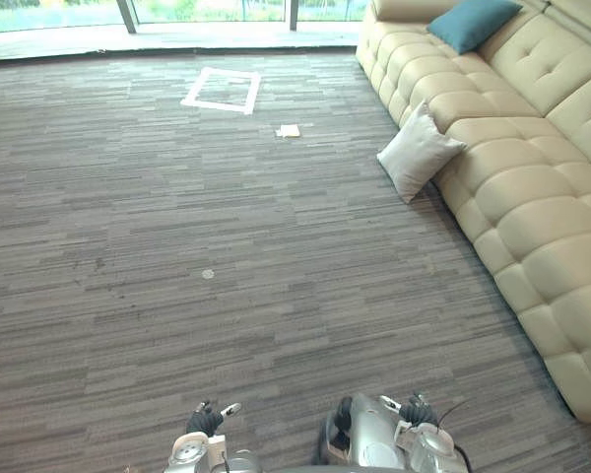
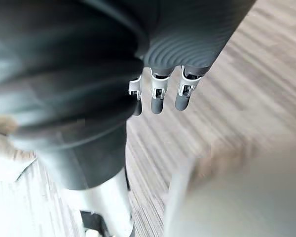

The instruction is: Pick up cushions and gather them together orderly.

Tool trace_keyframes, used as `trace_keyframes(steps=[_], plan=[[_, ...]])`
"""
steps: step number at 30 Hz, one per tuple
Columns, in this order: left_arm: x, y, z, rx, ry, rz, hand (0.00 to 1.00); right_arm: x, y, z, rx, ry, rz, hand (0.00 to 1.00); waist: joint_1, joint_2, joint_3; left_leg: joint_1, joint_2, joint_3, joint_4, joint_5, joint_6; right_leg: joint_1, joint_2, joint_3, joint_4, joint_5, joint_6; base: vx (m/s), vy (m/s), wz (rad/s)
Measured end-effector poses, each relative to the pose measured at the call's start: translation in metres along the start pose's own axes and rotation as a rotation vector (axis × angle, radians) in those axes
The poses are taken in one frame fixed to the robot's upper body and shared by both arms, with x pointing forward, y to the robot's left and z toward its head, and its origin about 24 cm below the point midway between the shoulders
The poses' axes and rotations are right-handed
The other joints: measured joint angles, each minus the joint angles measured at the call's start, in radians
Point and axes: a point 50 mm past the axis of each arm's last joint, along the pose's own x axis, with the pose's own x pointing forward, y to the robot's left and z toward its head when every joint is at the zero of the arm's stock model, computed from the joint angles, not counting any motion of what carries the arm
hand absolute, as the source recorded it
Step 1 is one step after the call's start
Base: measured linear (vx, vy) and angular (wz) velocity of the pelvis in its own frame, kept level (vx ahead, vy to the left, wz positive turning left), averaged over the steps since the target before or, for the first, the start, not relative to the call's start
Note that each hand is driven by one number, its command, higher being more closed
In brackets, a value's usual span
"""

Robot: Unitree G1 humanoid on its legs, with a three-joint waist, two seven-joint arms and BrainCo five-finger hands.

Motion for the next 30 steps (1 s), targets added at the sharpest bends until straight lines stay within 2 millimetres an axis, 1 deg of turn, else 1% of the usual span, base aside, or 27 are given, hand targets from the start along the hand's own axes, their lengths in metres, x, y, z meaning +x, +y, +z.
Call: trace_keyframes(steps=[1, 3, 4, 5, 6, 7, 8, 9, 10, 11, 12, 13, 15, 16, 17, 18, 19, 20, 21, 22, 23, 24, 25, 27, 28, 29, 30], plan=[[0.000, -0.012, -0.003, -0.006, 0.015, -0.026, 0.00, 0.002, -0.015, 0.005, -0.015, -0.009, -0.034, 0.00, -0.005, 0.076, 0.004, 0.043, 0.051, -0.003, 0.004, 0.014, -0.048, -0.028, 0.022, 0.016, 0.150, 0.018, -0.086, 0.98, -0.179, -0.04], [-0.001, -0.021, -0.002, -0.007, 0.015, -0.052, 0.00, 0.002, -0.018, 0.004, 0.017, -0.006, -0.053, 0.00, -0.022, 0.086, 0.001, 0.025, 0.071, -0.036, 0.162, 0.145, -0.111, -0.062, 0.013, 0.059, 0.371, -0.185, -0.061, 0.77, -0.223, -0.35], [-0.001, -0.023, -0.003, -0.008, 0.015, -0.056, 0.00, 0.002, -0.019, 0.003, 0.020, -0.005, -0.055, 0.00, -0.023, 0.090, -0.001, 0.002, 0.085, -0.050, 0.232, 0.170, -0.125, -0.052, 0.020, 0.060, 0.384, -0.210, -0.058, 0.62, -0.184, -0.42], [0.000, -0.026, 0.002, -0.012, 0.002, -0.062, 0.00, 0.001, -0.018, 0.001, 0.007, 0.009, -0.045, 0.00, -0.023, 0.111, 0.002, -0.150, 0.155, -0.110, 0.587, 0.285, -0.179, 0.018, 0.064, 0.071, 0.360, -0.272, -0.027, 0.57, -0.110, -0.31], [-0.001, -0.027, 0.003, -0.022, -0.001, -0.064, 0.00, 0.001, -0.018, 0.000, 0.009, 0.012, -0.047, 0.00, -0.023, 0.113, 0.004, -0.208, 0.185, -0.104, 0.710, 0.262, -0.185, 0.048, 0.080, 0.074, 0.344, -0.282, -0.029, 0.67, -0.103, -0.31], [0.000, -0.025, 0.010, -0.056, -0.030, -0.053, 0.00, 0.000, -0.017, -0.004, 0.016, 0.024, -0.046, 0.00, -0.019, 0.106, 0.009, -0.311, 0.245, -0.074, 0.897, 0.186, -0.166, 0.131, 0.105, 0.077, 0.303, -0.298, -0.045, 0.65, -0.077, -0.13], [0.000, -0.023, 0.016, -0.078, -0.054, -0.044, 0.00, -0.002, -0.014, -0.007, 0.038, 0.030, -0.040, 0.00, -0.010, 0.092, 0.010, -0.390, 0.273, -0.034, 0.947, 0.117, -0.116, 0.220, 0.117, 0.086, 0.252, -0.320, -0.050, 0.62, -0.072, -0.10], [0.001, -0.022, 0.020, -0.087, -0.072, -0.043, 0.00, -0.003, -0.013, -0.009, 0.044, 0.032, -0.039, 0.00, -0.004, 0.081, 0.012, -0.447, 0.276, 0.004, 0.918, 0.075, -0.071, 0.276, 0.121, 0.096, 0.205, -0.325, -0.043, 0.39, -0.039, -0.07], [0.001, -0.022, 0.023, -0.091, -0.088, -0.043, 0.00, -0.003, -0.013, -0.009, 0.046, 0.032, -0.037, 0.00, 0.000, 0.078, 0.011, -0.483, 0.275, 0.029, 0.880, 0.055, -0.053, 0.311, 0.121, 0.100, 0.178, -0.326, -0.036, 0.44, -0.019, -0.18], [0.000, -0.022, 0.027, -0.099, -0.110, -0.043, 0.00, -0.003, -0.013, -0.010, 0.048, 0.035, -0.039, 0.00, 0.006, 0.069, 0.012, -0.541, 0.264, 0.072, 0.764, 0.033, -0.023, 0.360, 0.121, 0.115, 0.134, -0.326, -0.017, 0.47, 0.032, -0.42], [0.000, -0.022, 0.029, -0.113, -0.122, -0.042, 0.00, -0.002, -0.011, -0.005, 0.051, 0.019, -0.037, 0.00, 0.016, 0.076, 0.012, -0.604, 0.237, 0.091, 0.599, 0.032, -0.010, 0.406, 0.116, 0.143, 0.107, -0.332, 0.006, 0.58, 0.057, -0.52], [0.000, -0.022, 0.030, -0.122, -0.126, -0.040, 0.00, -0.002, -0.010, -0.005, 0.053, 0.020, -0.036, 0.00, 0.022, 0.077, 0.013, -0.620, 0.219, 0.088, 0.520, 0.038, -0.011, 0.421, 0.111, 0.153, 0.102, -0.336, 0.017, 0.52, 0.128, -0.72], [0.000, -0.019, 0.030, -0.144, -0.129, -0.025, 0.00, -0.003, -0.005, -0.007, 0.056, 0.025, -0.028, 0.00, 0.052, 0.080, 0.012, -0.651, 0.122, -0.016, 0.150, 0.138, -0.040, 0.483, 0.089, 0.226, 0.093, -0.382, 0.073, 0.53, 0.201, -0.86], [0.000, -0.019, 0.028, -0.147, -0.127, -0.022, 0.00, -0.003, -0.005, -0.008, 0.055, 0.031, -0.028, 0.00, 0.059, 0.082, 0.011, -0.657, 0.115, -0.041, 0.105, 0.171, -0.049, 0.499, 0.089, 0.247, 0.090, -0.396, 0.085, 0.57, 0.287, -1.09], [-0.001, -0.014, 0.021, -0.150, -0.106, -0.006, 0.00, -0.004, 0.000, -0.012, 0.047, 0.047, -0.017, 0.00, 0.077, 0.070, 0.003, -0.649, 0.103, -0.070, 0.130, 0.269, -0.028, 0.526, 0.073, 0.292, 0.090, -0.424, 0.114, 0.48, 0.268, -0.86], [-0.001, -0.010, 0.018, -0.150, -0.097, 0.006, 0.00, -0.004, 0.002, -0.014, 0.050, 0.053, -0.012, 0.00, 0.081, 0.065, -0.007, -0.650, 0.092, -0.068, 0.148, 0.281, -0.017, 0.533, 0.062, 0.306, 0.088, -0.433, 0.122, 0.65, 0.325, -0.96], [-0.001, -0.001, 0.018, -0.160, -0.096, 0.031, 0.00, -0.007, 0.009, -0.020, 0.068, 0.073, -0.002, 0.00, 0.085, 0.034, -0.028, -0.663, 0.070, -0.059, 0.230, 0.236, 0.036, 0.535, 0.027, 0.337, 0.130, -0.438, 0.146, 0.66, 0.315, -0.62], [0.000, 0.000, 0.018, -0.154, -0.096, 0.034, 0.00, -0.008, 0.010, -0.024, 0.080, 0.080, -0.002, 0.00, 0.084, 0.013, -0.036, -0.653, 0.057, -0.035, 0.285, 0.178, 0.057, 0.500, -0.015, 0.346, 0.239, -0.421, 0.177, 0.66, 0.317, -0.53], [0.000, 0.002, 0.018, -0.149, -0.093, 0.035, 0.00, -0.008, 0.011, -0.024, 0.080, 0.081, -0.001, 0.00, 0.084, 0.009, -0.039, -0.644, 0.052, -0.027, 0.300, 0.159, 0.062, 0.483, -0.028, 0.349, 0.298, -0.410, 0.192, 0.61, 0.333, -0.34], [0.001, 0.004, 0.016, -0.135, -0.082, 0.040, 0.00, -0.008, 0.013, -0.023, 0.084, 0.077, 0.004, 0.00, 0.081, -0.006, -0.037, -0.595, 0.037, 0.004, 0.320, 0.100, 0.077, 0.406, -0.079, 0.351, 0.513, -0.350, 0.205, 0.69, 0.333, -0.28], [0.001, 0.006, 0.015, -0.124, -0.069, 0.045, 0.00, -0.008, 0.015, -0.022, 0.085, 0.072, 0.011, 0.00, 0.076, -0.007, -0.033, -0.526, 0.018, 0.018, 0.315, 0.052, 0.082, 0.327, -0.136, 0.338, 0.727, -0.304, 0.203, 0.69, 0.285, -0.29], [0.000, 0.006, 0.010, -0.113, -0.044, 0.044, 0.00, -0.008, 0.014, -0.016, 0.078, 0.044, 0.016, 0.00, 0.061, -0.003, -0.028, -0.449, 0.016, 0.025, 0.302, 0.010, 0.084, 0.280, -0.161, 0.296, 0.852, -0.311, 0.191, 0.67, 0.210, -0.22], [0.000, 0.006, 0.008, -0.111, -0.035, 0.043, 0.00, -0.008, 0.014, -0.015, 0.075, 0.037, 0.017, 0.00, 0.058, -0.003, -0.029, -0.415, 0.016, 0.035, 0.286, 0.002, 0.085, 0.261, -0.166, 0.278, 0.875, -0.314, 0.189, 0.51, 0.122, -0.28], [0.000, 0.005, 0.002, -0.087, -0.013, 0.034, 0.00, -0.006, 0.014, -0.010, 0.050, 0.017, 0.023, 0.00, 0.055, 0.006, -0.029, -0.311, 0.014, 0.069, 0.192, 0.001, 0.075, 0.182, -0.173, 0.189, 0.860, -0.347, 0.156, 0.42, 0.106, -0.31], [0.000, 0.003, 0.001, -0.068, -0.005, 0.023, 0.00, -0.005, 0.013, -0.007, 0.037, 0.006, 0.022, 0.00, 0.051, 0.012, -0.030, -0.263, 0.015, 0.083, 0.140, 0.006, 0.066, 0.142, -0.173, 0.121, 0.799, -0.362, 0.143, 0.51, 0.089, -0.40], [0.000, -0.002, 0.003, -0.051, -0.010, 0.005, 0.00, -0.003, 0.011, 0.001, 0.022, -0.014, 0.020, 0.00, 0.048, 0.026, -0.025, -0.196, 0.016, 0.112, 0.071, 0.011, 0.058, 0.075, -0.159, -0.006, 0.639, -0.368, 0.120, 0.53, 0.071, -0.41], [0.000, -0.003, 0.003, -0.045, -0.010, 0.000, 0.00, -0.002, 0.010, 0.003, 0.021, -0.019, 0.021, 0.00, 0.046, 0.029, -0.023, -0.186, 0.018, 0.119, 0.057, 0.013, 0.055, 0.059, -0.151, -0.033, 0.594, -0.362, 0.108, 0.65, 0.051, -0.45]])
